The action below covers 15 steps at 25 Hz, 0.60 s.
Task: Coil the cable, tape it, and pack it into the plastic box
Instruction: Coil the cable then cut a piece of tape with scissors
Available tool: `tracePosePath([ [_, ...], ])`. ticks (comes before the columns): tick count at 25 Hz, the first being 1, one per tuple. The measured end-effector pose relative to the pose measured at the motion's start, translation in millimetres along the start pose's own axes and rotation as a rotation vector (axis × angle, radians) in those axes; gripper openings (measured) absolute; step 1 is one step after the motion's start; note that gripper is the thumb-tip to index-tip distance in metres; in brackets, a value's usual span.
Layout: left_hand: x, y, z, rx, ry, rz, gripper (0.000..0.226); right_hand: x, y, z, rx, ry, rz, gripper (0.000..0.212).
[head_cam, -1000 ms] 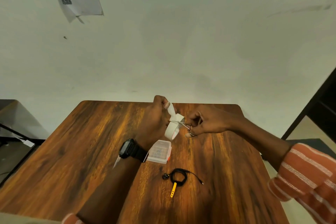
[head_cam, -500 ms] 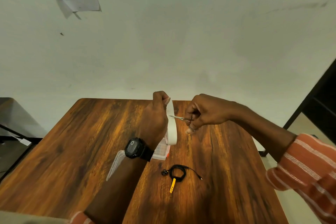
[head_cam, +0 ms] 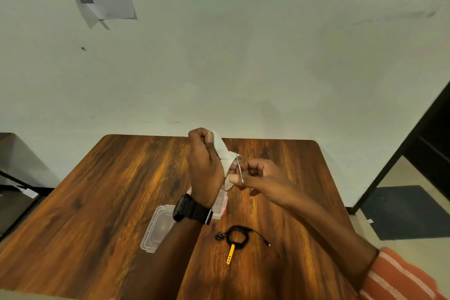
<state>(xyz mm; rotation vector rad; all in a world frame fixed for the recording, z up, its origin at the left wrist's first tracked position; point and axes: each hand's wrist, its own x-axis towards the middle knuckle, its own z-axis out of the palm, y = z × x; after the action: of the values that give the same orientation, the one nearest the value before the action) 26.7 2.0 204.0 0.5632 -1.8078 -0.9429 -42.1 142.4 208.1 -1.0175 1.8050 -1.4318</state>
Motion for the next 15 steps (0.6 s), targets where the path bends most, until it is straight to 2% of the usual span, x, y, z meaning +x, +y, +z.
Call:
tracePosePath([
  [3,2,4,-7,0.063,-0.116,0.175,0.005,-1,-9,-16,-0.309,0.065,-0.077,0.023],
  [6,10,4,-13,0.098,-0.212,0.283,0.012,2,-40,-44,-0.646,-0.026,-0.102,0.027],
  [10,16,2,-16,0.128,-0.249,0.391,0.013,12,-74,-59,-0.729,-0.204,-0.102,0.026],
  [15,19,2,-15,0.135,-0.234,0.41,0.009,25,-94,-56,-0.795,-0.373,-0.103,0.018],
])
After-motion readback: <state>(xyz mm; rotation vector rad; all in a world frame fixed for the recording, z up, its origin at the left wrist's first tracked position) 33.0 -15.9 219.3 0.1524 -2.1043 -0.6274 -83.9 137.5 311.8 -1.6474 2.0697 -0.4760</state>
